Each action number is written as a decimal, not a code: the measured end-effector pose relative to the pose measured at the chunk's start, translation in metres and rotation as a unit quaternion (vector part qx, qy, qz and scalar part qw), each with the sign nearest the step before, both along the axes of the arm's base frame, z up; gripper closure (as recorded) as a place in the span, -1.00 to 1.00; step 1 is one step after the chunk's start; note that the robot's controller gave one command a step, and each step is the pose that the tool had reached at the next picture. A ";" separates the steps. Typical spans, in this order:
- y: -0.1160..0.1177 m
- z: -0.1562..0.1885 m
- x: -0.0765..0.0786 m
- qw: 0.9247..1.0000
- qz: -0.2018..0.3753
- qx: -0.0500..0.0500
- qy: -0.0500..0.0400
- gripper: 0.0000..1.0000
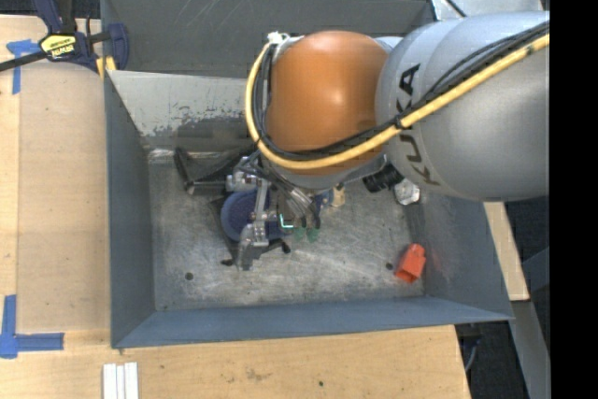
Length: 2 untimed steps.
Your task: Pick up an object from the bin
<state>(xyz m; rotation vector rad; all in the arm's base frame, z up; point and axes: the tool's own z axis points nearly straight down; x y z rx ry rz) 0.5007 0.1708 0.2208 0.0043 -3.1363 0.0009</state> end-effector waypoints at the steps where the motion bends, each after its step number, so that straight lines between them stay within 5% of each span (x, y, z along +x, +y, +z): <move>1: -0.062 -0.083 -0.003 1.000 0.011 -0.002 0.001 -1.00; 2: -0.066 -0.143 0.045 1.000 -0.009 0.003 0.008 -1.00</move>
Offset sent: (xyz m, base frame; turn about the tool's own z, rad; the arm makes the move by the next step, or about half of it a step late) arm -0.0019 -0.0575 -0.0781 -0.0267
